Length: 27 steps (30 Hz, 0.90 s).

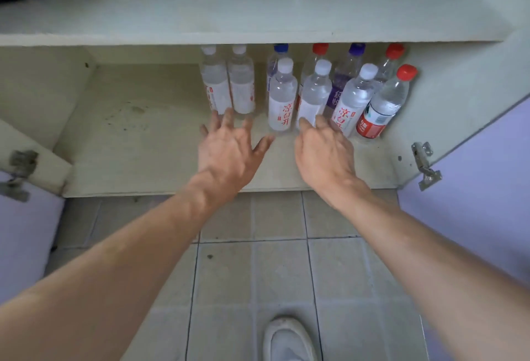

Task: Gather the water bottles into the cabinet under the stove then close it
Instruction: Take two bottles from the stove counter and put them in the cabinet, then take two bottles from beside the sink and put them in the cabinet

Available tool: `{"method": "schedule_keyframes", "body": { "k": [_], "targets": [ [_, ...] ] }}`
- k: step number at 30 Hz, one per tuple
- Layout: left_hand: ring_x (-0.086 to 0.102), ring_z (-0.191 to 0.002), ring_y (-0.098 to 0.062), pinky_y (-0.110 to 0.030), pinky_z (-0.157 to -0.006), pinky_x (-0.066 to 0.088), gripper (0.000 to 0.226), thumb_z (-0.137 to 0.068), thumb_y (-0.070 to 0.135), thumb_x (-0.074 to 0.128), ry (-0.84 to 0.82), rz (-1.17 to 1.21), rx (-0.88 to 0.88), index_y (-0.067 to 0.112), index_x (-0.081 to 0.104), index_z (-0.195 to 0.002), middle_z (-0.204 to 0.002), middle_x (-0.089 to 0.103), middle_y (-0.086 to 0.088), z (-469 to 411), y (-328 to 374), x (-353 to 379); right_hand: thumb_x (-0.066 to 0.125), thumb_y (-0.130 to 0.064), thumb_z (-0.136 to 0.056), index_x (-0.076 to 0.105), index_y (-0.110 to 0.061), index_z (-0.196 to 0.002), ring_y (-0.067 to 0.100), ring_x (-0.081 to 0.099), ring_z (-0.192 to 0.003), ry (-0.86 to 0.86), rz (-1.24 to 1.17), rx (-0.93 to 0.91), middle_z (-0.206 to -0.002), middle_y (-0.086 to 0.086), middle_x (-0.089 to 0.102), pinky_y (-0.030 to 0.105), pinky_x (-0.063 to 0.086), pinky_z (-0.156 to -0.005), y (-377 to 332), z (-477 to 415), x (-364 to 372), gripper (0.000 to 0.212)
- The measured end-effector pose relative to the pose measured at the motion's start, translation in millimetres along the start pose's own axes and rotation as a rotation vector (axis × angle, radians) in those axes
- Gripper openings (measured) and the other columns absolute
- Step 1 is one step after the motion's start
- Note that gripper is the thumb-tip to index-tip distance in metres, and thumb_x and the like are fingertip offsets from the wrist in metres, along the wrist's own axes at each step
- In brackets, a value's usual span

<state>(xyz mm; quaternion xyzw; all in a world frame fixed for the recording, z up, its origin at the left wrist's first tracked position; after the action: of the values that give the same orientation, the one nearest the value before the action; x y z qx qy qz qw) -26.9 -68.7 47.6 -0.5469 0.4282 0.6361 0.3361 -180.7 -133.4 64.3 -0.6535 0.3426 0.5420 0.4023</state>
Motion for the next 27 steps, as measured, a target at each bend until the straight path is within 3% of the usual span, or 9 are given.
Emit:
{"method": "schedule_keyframes", "body": {
  "k": [7,14,17,22,24,27],
  "targets": [
    [0.051,-0.142,-0.038,-0.049,-0.123,0.037,0.086,-0.101,0.085,0.03,-0.118,-0.157,-0.034,0.021,0.06,-0.15,-0.148,0.059,-0.018,131,7,-155,0.053,-0.024,-0.105,0.071,-0.013,-0.133,0.036,0.051,-0.137,-0.188,0.065,-0.101,-0.14,0.016,0.061,0.046,0.039,-0.12,-65,98,-136,0.036],
    [0.055,-0.135,-0.037,-0.051,-0.123,0.037,0.09,-0.099,0.086,0.022,-0.123,-0.213,-0.11,0.021,0.065,-0.143,-0.139,0.064,-0.015,258,10,-354,0.061,-0.024,-0.099,0.07,-0.008,-0.132,0.04,0.049,-0.138,-0.249,0.052,-0.237,-0.149,0.022,0.055,0.051,0.036,-0.122,-128,198,-323,0.038],
    [0.054,-0.133,-0.034,-0.051,-0.123,0.035,0.082,-0.102,0.085,0.029,-0.131,-0.296,-0.105,0.023,0.064,-0.142,-0.135,0.063,-0.012,307,15,-421,0.069,-0.022,-0.093,0.073,-0.002,-0.128,0.045,0.055,-0.134,-0.241,0.058,-0.341,-0.14,0.026,0.062,0.058,0.04,-0.12,-152,230,-392,0.04],
    [0.058,-0.12,-0.039,-0.053,-0.12,0.037,0.092,-0.094,0.083,0.018,-0.085,-0.31,-0.144,0.017,0.07,-0.131,-0.125,0.065,-0.016,380,27,-517,0.064,-0.025,-0.1,0.069,-0.006,-0.13,0.042,0.057,-0.129,-0.267,0.013,-0.452,-0.138,0.023,0.062,0.056,0.037,-0.122,-177,278,-492,0.035],
    [0.059,-0.117,-0.04,-0.054,-0.116,0.042,0.088,-0.096,0.082,0.027,-0.081,-0.283,-0.178,0.014,0.072,-0.127,-0.123,0.066,-0.018,411,37,-549,0.063,-0.024,-0.102,0.065,-0.007,-0.138,0.042,0.055,-0.133,-0.282,-0.037,-0.44,-0.147,0.024,0.058,0.053,0.036,-0.123,-181,299,-534,0.041],
    [0.062,-0.107,-0.038,-0.048,-0.093,0.055,0.077,-0.094,0.076,0.052,-0.003,-0.205,-0.236,0.008,0.075,-0.122,-0.113,0.066,-0.019,462,61,-599,0.062,-0.023,-0.103,0.054,-0.008,-0.153,0.041,0.049,-0.141,-0.341,-0.128,-0.436,-0.157,0.023,0.05,0.048,0.031,-0.126,-185,340,-592,0.053]
  ]
}}
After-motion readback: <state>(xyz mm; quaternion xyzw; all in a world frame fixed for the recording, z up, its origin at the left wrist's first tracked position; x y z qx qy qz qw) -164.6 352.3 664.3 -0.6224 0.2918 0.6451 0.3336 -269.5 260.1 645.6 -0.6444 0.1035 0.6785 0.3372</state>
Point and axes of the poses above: each hand's wrist, its own z-axis away from the middle knuckle, its own x-axis out of the palm, y = z × x, the point moved 10 cm from there along -z, towards the middle knuckle
